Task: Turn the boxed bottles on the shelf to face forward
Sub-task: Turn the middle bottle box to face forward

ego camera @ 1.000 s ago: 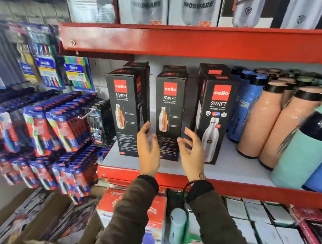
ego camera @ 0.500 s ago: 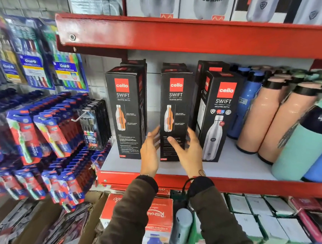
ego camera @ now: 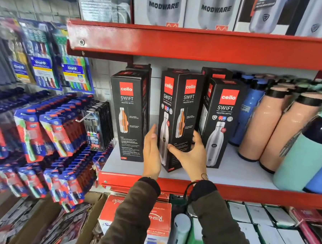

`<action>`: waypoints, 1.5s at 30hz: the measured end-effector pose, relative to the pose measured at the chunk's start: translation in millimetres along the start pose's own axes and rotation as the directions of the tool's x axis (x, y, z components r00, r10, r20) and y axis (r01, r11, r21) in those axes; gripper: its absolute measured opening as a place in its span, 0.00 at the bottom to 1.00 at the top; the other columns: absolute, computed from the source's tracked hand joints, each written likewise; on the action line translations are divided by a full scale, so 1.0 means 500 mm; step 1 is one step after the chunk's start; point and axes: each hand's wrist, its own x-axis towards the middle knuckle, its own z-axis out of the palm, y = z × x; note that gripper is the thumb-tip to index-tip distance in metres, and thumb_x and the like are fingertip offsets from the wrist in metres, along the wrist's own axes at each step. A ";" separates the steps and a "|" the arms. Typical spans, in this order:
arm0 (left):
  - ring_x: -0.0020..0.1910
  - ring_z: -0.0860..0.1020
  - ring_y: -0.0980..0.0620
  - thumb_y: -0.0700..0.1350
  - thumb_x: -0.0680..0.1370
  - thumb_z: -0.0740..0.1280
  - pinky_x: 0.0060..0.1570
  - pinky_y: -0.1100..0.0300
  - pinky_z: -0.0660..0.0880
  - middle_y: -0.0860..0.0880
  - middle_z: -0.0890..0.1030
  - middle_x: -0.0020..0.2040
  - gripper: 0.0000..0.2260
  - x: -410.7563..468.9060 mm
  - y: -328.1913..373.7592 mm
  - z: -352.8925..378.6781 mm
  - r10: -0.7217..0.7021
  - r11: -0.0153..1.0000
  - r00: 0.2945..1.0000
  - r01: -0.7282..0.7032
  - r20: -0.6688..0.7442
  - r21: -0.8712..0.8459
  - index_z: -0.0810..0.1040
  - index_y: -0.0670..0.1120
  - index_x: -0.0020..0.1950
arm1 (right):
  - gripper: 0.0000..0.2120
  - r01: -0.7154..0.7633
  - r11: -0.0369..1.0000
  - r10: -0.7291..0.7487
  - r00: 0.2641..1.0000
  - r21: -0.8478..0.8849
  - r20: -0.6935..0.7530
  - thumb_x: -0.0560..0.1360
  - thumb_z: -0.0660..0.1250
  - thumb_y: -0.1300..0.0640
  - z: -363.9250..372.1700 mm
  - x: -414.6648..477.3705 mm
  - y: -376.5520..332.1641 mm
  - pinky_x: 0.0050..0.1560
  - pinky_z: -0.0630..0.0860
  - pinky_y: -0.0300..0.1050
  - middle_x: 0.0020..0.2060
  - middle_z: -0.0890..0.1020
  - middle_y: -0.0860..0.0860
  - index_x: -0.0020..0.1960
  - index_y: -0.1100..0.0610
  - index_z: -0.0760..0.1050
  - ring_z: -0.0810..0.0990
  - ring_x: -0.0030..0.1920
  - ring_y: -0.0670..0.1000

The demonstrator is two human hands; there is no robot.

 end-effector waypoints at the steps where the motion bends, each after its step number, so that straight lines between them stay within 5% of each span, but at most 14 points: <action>1: 0.77 0.64 0.60 0.54 0.86 0.51 0.79 0.56 0.58 0.56 0.68 0.78 0.22 0.007 0.001 0.002 -0.015 1.000 1.000 0.015 0.017 0.013 0.66 0.52 0.79 | 0.40 -0.001 1.000 0.001 1.000 0.008 0.015 0.61 0.79 0.43 -0.002 0.000 -0.002 0.59 0.77 0.39 0.58 0.82 0.41 0.69 0.46 0.68 0.80 0.57 0.41; 3: 0.78 0.63 0.57 0.49 0.87 0.52 0.79 0.57 0.56 0.53 0.66 0.79 0.21 0.020 0.004 0.005 -0.049 0.998 0.998 0.047 0.035 0.044 0.64 0.49 0.80 | 0.43 -0.013 1.000 0.013 0.999 0.015 0.044 0.62 0.79 0.46 -0.007 0.001 -0.002 0.58 0.73 0.34 0.61 0.80 0.43 0.73 0.48 0.65 0.78 0.59 0.42; 7: 0.75 0.66 0.56 0.45 0.86 0.54 0.74 0.61 0.59 0.49 0.69 0.77 0.20 0.041 0.010 -0.003 -0.128 0.990 0.990 0.125 0.051 0.071 0.66 0.45 0.78 | 0.48 -0.013 0.999 0.007 0.993 0.051 0.119 0.63 0.77 0.45 -0.009 0.008 0.015 0.71 0.71 0.46 0.69 0.74 0.45 0.77 0.46 0.58 0.73 0.69 0.45; 13: 0.76 0.68 0.52 0.46 0.85 0.57 0.78 0.55 0.61 0.50 0.72 0.75 0.19 0.045 -0.004 -0.020 -0.120 0.992 0.991 0.117 0.052 0.053 0.69 0.46 0.76 | 0.43 0.029 0.996 -0.050 0.968 0.086 0.247 0.74 0.70 0.51 -0.018 0.010 0.023 0.79 0.57 0.49 0.78 0.61 0.43 0.79 0.41 0.47 0.58 0.78 0.42; 18: 0.71 0.75 0.57 0.48 0.83 0.60 0.73 0.58 0.68 0.53 0.79 0.70 0.18 0.035 -0.016 -0.011 0.012 0.998 0.998 -0.016 0.068 0.068 0.73 0.48 0.74 | 0.34 0.096 0.995 -0.101 0.965 0.035 0.240 0.79 0.63 0.54 -0.017 0.020 0.033 0.78 0.59 0.53 0.78 0.62 0.45 0.79 0.44 0.50 0.60 0.78 0.45; 23: 0.63 0.75 0.71 0.40 0.85 0.58 0.61 0.77 0.68 0.59 0.79 0.65 0.16 0.024 -0.013 -0.001 0.066 0.992 0.997 -0.071 0.045 0.106 0.72 0.48 0.72 | 0.31 0.113 0.994 -0.109 0.968 -0.004 0.225 0.81 0.60 0.58 -0.012 0.026 0.035 0.75 0.66 0.53 0.75 0.68 0.45 0.79 0.43 0.53 0.71 0.73 0.50; 27: 0.57 0.73 0.80 0.37 0.84 0.58 0.55 0.82 0.67 0.67 0.74 0.61 0.16 0.016 -0.013 0.002 0.066 0.990 0.997 -0.071 0.046 0.124 0.70 0.50 0.70 | 0.29 0.078 0.997 -0.082 0.979 0.028 0.188 0.81 0.61 0.61 -0.008 0.029 0.043 0.74 0.67 0.50 0.68 0.69 0.38 0.78 0.44 0.57 0.73 0.71 0.49; 36: 0.58 0.72 0.80 0.38 0.84 0.58 0.56 0.83 0.66 0.64 0.75 0.63 0.17 0.011 -0.017 0.001 0.091 0.976 0.994 -0.100 0.059 0.194 0.70 0.49 0.72 | 0.28 0.042 0.998 -0.048 0.986 0.042 0.162 0.81 0.61 0.62 0.002 0.027 0.061 0.75 0.65 0.52 0.72 0.71 0.48 0.77 0.45 0.58 0.69 0.74 0.50; 45: 0.57 0.72 0.81 0.37 0.84 0.59 0.54 0.83 0.67 0.66 0.75 0.61 0.17 0.013 -0.018 -0.003 0.081 0.975 0.995 -0.090 0.049 0.202 0.70 0.49 0.72 | 0.27 0.047 0.998 -0.053 0.986 0.044 0.156 0.81 0.60 0.61 0.009 0.019 0.053 0.73 0.64 0.42 0.72 0.72 0.51 0.77 0.47 0.59 0.69 0.73 0.48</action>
